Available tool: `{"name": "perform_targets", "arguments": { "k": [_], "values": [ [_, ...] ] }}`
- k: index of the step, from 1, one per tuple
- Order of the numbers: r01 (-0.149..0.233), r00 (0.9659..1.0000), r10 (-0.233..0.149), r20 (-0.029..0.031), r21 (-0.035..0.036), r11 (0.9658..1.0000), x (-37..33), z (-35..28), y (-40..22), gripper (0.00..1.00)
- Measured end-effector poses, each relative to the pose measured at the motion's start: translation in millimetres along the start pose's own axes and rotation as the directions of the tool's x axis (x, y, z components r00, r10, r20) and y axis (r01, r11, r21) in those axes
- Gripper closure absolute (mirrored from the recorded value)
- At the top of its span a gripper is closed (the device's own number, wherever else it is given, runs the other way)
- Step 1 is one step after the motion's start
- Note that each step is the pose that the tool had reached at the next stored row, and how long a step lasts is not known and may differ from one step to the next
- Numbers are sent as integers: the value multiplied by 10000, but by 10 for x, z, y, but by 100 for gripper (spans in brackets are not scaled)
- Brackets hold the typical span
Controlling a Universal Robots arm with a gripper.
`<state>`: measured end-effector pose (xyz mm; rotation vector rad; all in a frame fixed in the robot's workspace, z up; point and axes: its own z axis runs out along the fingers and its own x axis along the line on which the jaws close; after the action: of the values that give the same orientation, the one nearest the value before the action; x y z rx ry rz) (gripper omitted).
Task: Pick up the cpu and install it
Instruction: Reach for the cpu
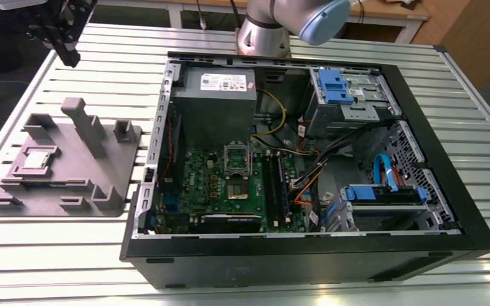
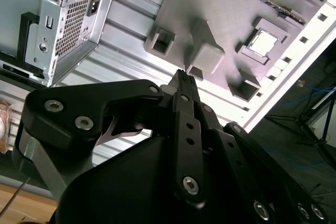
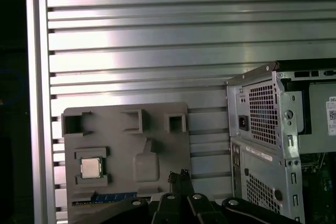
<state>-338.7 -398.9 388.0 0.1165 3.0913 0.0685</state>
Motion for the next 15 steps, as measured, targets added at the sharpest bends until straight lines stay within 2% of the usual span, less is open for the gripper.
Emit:
{"name": "perform_targets", "arguments": {
  "k": [8,15],
  "values": [
    [0,10000,0,1,-1,10000,153,12,-12,90],
    [0,10000,0,1,-1,10000,232,22,-19,90]
  ]
}}
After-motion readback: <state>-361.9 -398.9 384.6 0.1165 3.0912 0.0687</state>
